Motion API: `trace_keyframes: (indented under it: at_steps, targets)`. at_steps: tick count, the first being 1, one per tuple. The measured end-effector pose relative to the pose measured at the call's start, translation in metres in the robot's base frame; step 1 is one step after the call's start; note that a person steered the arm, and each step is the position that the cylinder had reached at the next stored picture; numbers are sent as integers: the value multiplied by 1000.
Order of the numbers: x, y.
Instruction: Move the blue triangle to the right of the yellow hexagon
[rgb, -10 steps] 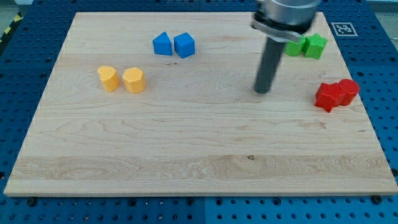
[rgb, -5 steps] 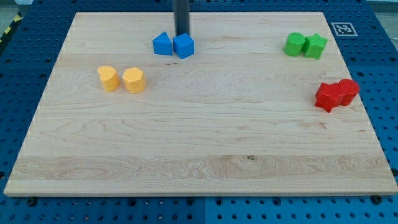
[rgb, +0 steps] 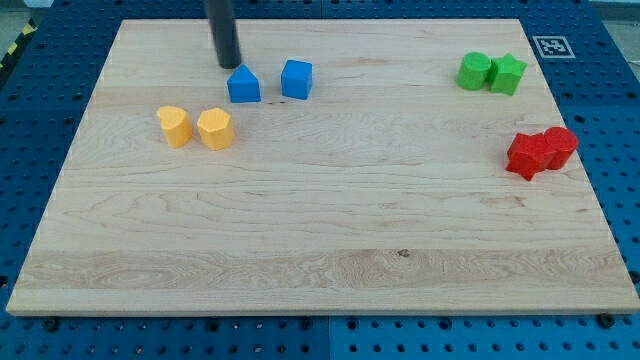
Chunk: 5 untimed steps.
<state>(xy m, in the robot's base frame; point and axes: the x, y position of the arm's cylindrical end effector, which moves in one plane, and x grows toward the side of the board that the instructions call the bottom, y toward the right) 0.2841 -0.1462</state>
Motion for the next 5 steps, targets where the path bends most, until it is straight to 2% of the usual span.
trace_keyframes:
  at_steps: [1, 3, 5]
  targets:
    - [15, -17]
    - [52, 45]
    - [33, 32]
